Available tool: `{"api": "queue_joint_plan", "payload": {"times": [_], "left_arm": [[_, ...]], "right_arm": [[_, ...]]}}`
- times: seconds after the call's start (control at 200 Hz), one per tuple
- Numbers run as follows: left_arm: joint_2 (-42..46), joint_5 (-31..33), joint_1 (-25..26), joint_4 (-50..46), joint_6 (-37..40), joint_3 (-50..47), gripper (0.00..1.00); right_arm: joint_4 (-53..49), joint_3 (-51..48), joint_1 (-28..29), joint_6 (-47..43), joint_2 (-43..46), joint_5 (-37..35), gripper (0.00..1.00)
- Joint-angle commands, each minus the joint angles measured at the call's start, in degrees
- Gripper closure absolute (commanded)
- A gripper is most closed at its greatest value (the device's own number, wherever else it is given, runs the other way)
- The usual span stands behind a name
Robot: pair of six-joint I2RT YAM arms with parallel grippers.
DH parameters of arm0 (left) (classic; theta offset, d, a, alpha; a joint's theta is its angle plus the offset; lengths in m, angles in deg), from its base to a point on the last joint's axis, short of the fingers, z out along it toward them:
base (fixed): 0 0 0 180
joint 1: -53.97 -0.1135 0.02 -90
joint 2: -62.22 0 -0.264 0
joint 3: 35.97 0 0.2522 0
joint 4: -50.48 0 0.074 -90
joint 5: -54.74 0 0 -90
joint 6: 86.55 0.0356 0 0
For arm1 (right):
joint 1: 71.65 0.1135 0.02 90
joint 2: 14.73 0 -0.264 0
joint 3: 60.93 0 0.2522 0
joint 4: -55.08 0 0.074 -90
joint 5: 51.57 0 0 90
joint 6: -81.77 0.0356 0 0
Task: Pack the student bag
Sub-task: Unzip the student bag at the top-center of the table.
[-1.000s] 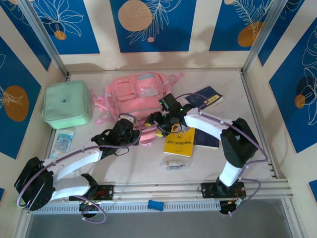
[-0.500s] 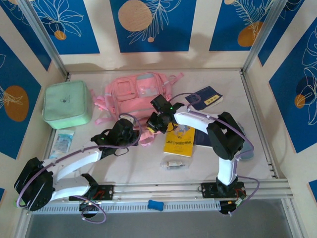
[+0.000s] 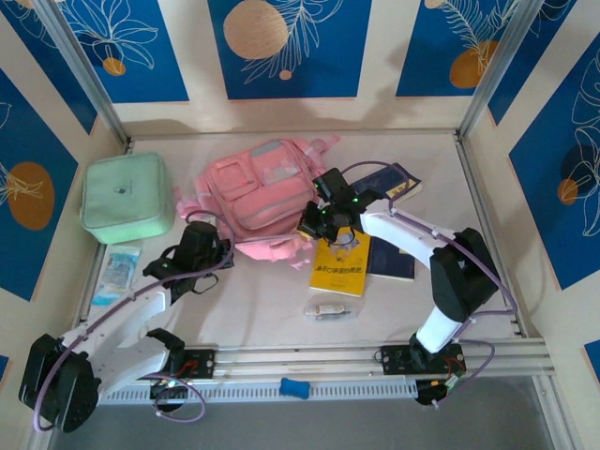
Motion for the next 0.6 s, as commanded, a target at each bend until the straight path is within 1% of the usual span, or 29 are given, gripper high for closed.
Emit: {"api": "queue_joint_plan", "payload": {"times": [0.0, 0.125, 0.25, 0.345, 0.45, 0.59], "left_arm": [[-2.24, 0.67, -4.67, 0.98, 1.90, -0.57, 1.00], [-6.16, 1.55, -9.13, 3.00, 2.16, 0.88, 1.00], [-9.74, -0.10, -13.19, 6.21, 3.00, 2.40, 1.00], [-12.86, 0.51, -15.24, 6.12, 3.96, 4.61, 1.00], [-15.62, -0.73, -17.20, 6.98, 5.11, 6.62, 1.00], [-18.28, -2.09, -18.70, 7.05, 5.06, 8.84, 1.00]], "right_arm": [[-0.77, -0.87, -0.92, -4.71, 3.69, 0.05, 1.00], [-1.42, -0.95, -1.08, -6.04, 4.31, 0.34, 1.00], [-0.70, -1.19, -0.80, -6.70, 4.12, 2.88, 1.00], [-0.61, -1.45, -0.15, -6.93, 4.15, 2.78, 1.00], [0.37, -1.68, 0.33, -5.95, 4.15, 3.41, 1.00], [1.41, -0.73, 2.08, -4.04, 3.30, 2.00, 1.00]]}}
